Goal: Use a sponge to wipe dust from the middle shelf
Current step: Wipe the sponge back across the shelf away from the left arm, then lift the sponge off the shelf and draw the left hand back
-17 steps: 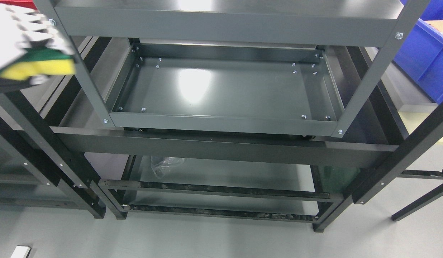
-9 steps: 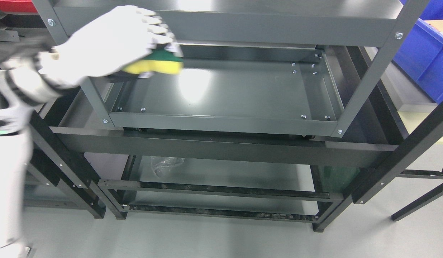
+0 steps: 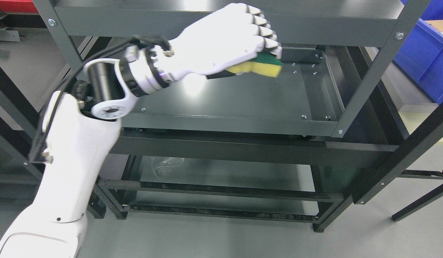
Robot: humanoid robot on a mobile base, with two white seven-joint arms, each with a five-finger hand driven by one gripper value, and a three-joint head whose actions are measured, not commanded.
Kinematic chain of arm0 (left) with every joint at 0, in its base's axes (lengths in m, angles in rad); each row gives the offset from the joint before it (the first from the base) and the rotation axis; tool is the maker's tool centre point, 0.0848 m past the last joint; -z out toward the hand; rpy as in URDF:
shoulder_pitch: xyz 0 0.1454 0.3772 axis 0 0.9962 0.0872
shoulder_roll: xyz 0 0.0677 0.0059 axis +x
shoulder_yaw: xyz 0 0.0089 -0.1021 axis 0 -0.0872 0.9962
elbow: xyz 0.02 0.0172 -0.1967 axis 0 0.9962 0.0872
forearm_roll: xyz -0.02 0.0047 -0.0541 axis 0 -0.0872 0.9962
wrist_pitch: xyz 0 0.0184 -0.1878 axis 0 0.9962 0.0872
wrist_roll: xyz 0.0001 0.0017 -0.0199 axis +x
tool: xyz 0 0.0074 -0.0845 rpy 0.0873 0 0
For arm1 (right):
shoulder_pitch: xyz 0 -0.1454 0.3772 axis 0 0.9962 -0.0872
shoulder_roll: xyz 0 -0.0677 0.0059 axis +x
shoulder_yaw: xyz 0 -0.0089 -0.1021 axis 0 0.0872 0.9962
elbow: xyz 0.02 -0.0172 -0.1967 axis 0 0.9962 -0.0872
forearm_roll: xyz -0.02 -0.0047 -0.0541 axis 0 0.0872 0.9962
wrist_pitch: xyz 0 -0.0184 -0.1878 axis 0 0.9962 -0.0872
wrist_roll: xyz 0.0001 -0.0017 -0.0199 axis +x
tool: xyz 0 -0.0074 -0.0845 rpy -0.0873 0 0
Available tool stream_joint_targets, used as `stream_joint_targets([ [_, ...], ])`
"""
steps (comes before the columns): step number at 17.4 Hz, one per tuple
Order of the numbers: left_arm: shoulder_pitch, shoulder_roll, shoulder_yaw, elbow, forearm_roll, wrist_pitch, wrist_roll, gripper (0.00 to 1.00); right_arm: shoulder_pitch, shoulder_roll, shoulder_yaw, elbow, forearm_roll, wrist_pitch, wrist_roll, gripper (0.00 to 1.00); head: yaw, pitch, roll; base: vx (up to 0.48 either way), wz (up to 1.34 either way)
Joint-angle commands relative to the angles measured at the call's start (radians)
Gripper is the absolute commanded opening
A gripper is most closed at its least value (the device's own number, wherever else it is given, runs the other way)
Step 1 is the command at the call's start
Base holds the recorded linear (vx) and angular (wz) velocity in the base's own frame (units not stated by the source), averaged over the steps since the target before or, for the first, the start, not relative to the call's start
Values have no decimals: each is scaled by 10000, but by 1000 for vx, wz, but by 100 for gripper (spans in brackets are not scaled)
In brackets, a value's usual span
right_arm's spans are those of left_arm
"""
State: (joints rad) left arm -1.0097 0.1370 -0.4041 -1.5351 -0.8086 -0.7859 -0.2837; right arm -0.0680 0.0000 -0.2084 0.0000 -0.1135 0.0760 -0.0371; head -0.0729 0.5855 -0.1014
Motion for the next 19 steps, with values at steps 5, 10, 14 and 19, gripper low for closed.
stream_joint_targets([
  [5,856,-1195,-3276,2018,-277,5,1837,1,5,-175,-3,-174,0,7,3,100,0,0,0,0,0],
  [10,2793,-1195,-2174,2756,2190,140,2101,0,5,-175,-3,-174,0,7,3,100,0,0,0,0,0],
  [14,3469,-1195,809,3078,4965,2344,2147,0,4,-175,-3,-174,0,7,3,100,0,0,0,0,0],
  [19,3607,-1195,4312,2682,6427,5382,2178,0,5,-175,-3,-174,0,7,3,100,0,0,0,0,0],
])
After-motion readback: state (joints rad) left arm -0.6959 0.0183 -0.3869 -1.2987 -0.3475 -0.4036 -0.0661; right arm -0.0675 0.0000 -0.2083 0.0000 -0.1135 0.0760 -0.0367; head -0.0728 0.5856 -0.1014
